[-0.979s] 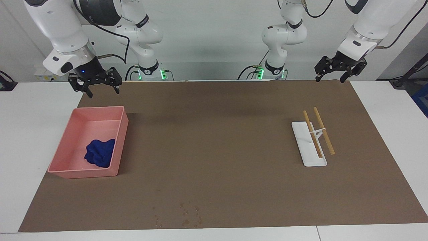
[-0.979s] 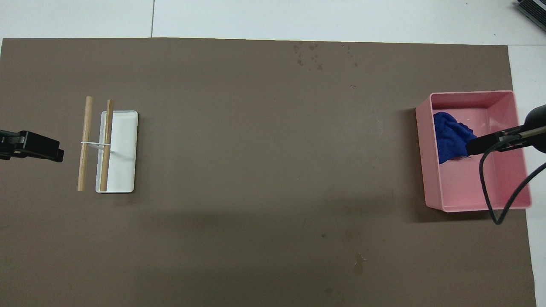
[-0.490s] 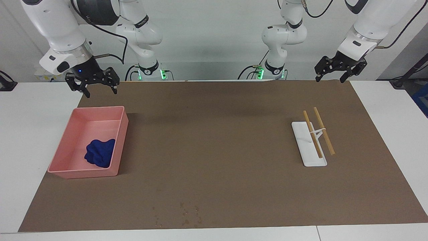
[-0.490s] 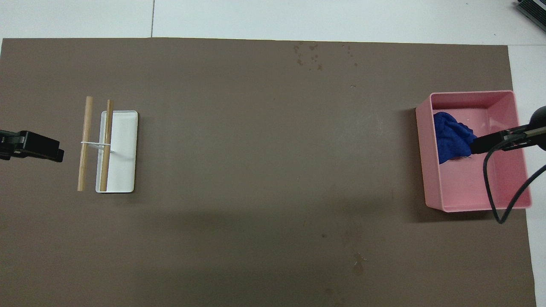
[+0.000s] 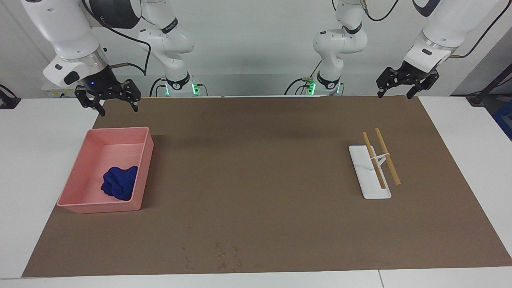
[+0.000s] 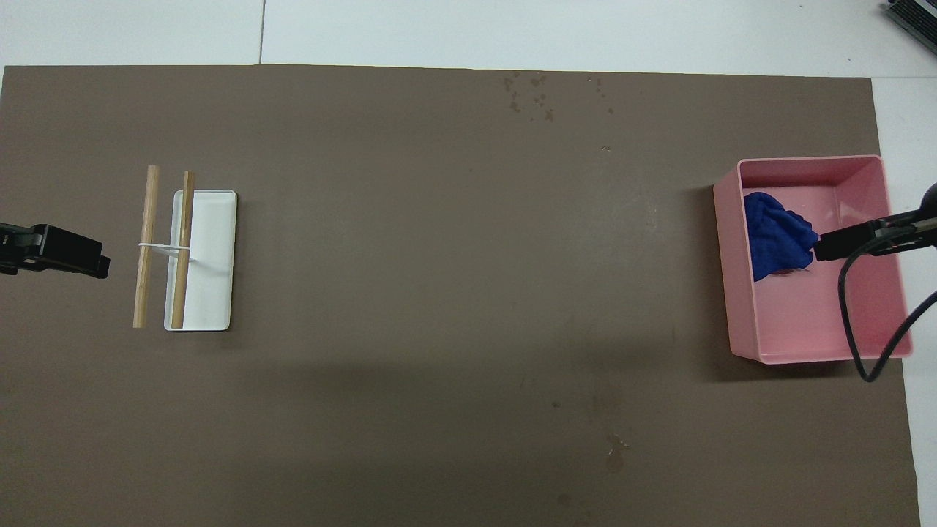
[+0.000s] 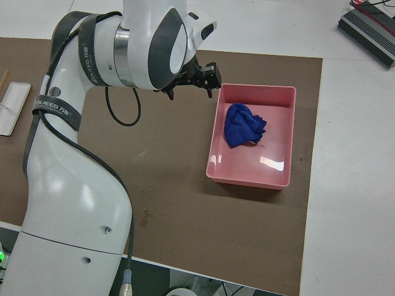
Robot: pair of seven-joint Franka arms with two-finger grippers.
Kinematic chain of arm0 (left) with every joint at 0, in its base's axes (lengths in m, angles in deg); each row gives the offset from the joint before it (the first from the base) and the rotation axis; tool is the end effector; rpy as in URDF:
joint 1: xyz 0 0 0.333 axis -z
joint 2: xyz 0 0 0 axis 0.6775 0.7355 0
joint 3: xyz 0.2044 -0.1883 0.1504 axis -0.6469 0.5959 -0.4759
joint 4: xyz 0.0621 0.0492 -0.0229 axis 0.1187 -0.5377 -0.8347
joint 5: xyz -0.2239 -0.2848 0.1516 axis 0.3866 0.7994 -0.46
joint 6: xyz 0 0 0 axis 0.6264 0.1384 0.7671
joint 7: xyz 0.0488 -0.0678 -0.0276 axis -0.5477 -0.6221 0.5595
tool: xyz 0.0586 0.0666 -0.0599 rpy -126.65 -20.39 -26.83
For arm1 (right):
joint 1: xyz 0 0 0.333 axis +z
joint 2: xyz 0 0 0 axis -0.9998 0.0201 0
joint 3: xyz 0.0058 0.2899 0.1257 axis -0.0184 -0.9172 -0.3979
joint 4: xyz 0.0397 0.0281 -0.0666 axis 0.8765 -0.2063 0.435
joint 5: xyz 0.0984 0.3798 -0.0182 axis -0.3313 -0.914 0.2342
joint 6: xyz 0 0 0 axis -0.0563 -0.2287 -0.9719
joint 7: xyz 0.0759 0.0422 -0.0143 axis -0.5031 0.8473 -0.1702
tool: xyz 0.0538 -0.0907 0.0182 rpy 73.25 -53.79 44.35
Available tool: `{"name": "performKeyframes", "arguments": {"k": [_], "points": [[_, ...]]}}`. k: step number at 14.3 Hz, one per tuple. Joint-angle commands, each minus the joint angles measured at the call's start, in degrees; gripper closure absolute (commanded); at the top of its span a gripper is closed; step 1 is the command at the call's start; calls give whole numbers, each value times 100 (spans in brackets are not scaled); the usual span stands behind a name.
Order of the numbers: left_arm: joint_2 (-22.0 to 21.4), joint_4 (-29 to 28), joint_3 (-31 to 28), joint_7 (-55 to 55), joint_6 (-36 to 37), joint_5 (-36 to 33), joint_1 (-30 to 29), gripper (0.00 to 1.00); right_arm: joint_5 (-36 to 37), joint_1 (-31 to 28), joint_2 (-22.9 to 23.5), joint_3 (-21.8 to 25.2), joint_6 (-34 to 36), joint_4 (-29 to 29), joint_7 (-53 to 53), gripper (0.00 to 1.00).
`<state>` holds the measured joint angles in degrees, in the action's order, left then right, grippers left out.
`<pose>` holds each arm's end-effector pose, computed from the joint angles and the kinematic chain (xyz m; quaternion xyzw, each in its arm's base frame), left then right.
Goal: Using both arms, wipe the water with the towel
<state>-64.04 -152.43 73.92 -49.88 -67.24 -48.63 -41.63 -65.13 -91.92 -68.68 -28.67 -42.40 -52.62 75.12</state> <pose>0.5255 -0.0341 0.6454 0.9978 -0.0543 -0.0373 0.0124 0.5450 -0.0252 0.6157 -0.9976 -0.0692 -0.0024 0.0020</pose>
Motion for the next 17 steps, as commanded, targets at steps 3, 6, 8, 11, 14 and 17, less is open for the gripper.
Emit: {"name": "performKeyframes", "arguments": {"k": [3, 6, 8, 11, 14, 17], "points": [[-133, -140, -26, 4, -12, -76, 30, 0, 72, 148, 89, 63, 80, 128, -53, 0], [-133, -140, -26, 4, -12, -76, 30, 0, 72, 175, 81, 63, 98, 93, -62, 0], [-133, -140, -18, 4, -12, -76, 30, 0, 72, 201, 80, 63, 98, 76, -71, 0], [-133, -140, -26, 4, -12, -67, 30, 0, 81, 245, 80, 81, 115, 84, -71, 0], [-133, -140, -26, 4, -12, -76, 30, 0, 72, 236, 46, 81, 334, 172, -71, 0], [-133, -140, -26, 4, -12, -76, 30, 0, 63, 263, 19, 64, 520, 295, -71, 0]]}}
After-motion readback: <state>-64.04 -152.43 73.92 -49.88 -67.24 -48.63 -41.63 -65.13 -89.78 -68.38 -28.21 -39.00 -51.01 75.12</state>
